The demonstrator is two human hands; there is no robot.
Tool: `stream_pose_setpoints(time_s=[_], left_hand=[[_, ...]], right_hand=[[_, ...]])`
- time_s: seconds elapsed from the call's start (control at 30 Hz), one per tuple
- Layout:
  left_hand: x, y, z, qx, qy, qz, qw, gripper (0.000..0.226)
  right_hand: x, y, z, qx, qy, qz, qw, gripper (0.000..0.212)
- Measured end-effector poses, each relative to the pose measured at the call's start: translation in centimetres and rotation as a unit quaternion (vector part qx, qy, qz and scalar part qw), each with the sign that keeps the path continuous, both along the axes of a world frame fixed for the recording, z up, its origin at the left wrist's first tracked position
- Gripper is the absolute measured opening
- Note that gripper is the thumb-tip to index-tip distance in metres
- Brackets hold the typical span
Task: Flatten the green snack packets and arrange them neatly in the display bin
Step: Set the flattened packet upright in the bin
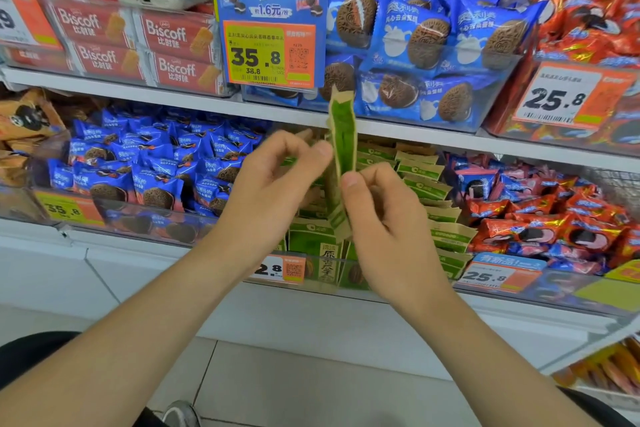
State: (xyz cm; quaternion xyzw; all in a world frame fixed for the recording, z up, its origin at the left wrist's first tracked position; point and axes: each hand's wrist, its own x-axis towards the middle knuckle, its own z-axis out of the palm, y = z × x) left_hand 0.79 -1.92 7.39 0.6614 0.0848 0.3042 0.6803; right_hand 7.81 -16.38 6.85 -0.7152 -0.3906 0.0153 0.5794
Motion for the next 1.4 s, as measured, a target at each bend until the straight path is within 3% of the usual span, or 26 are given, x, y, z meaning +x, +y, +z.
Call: stream_pose_setpoints(time_s=[0.13,0.23,0.37,0.63,0.7,0.8,0.9,1.0,1.07,1.1,1.17,1.23,1.33,1.4], left_hand=[[-0.6,-0.9,-0.8,0.090,0.034,-0.026,0.995,0.032],[-0.9,-0.5,-1.1,0.156,0.032,-0.020,0.987,0.024],[-1.1,-0.8,-0.9,0.082,0.057,-0.082,0.992,0.015],[-1.3,-1.1,-0.9,0.008,0.069,-0.084,0.994,0.015],[-1.4,-1.0,-0.6,-0.012,0.069,-0.084,0.994,0.013],[-1.5,-1.2,-0.4,-0.043,0.075,-0.084,0.993,0.005],[-1.4,-1.1,-0.1,-0.089,0.078,-0.094,0.988,0.023],[-1.4,-1.0,0.0,-0.050,0.111,-0.102,0.987,0.043],[-1.3,-1.0,-0.2,-0.043,0.110,-0.084,0.989,0.031],[-1.2,-0.9,-0.4,-0.056,0.103,-0.073,0.990,0.027],[-1.1,-0.7,-0.6,-0.092,0.087,-0.062,0.990,0.024],[-1.0,-0.4,-0.6,-0.099,0.078,-0.048,0.991,0.025],[-1.1,-0.4,-0.7,-0.056,0.083,0.035,0.994,0.035],[-1.2,-0.5,-0.6,0.012,0.100,0.096,0.990,0.041]], right_hand=[[0.4,-0.2,-0.5,-0.008,-0.038,-0.025,0.999,0.030],[0.9,-0.1,-0.7,0.004,0.018,-0.022,1.000,0.032],[1.2,-0.5,-0.6,0.027,0.133,-0.016,0.991,0.037],[1.4,-0.5,0.0,0.084,0.171,-0.049,0.980,0.025],[1.7,-0.7,0.4,0.098,0.231,-0.065,0.966,0.045],[1.6,-1.0,0.9,0.073,0.290,-0.005,0.954,0.036],[1.4,-1.0,0.9,0.059,0.257,-0.001,0.965,0.031],[1.5,-0.7,0.4,0.025,0.146,-0.049,0.988,0.039],[1.3,-0.5,0.3,0.038,0.158,-0.052,0.985,0.032],[1.3,-0.5,0.3,0.060,0.213,-0.037,0.975,0.025],[1.5,-0.6,0.2,0.105,0.351,0.024,0.930,0.033],[1.5,-0.6,0.4,0.132,0.426,0.076,0.892,0.034],[1.4,-0.7,0.0,0.137,0.447,0.096,0.879,0.029],[1.4,-0.7,-0.4,0.130,0.397,0.061,0.906,0.026]])
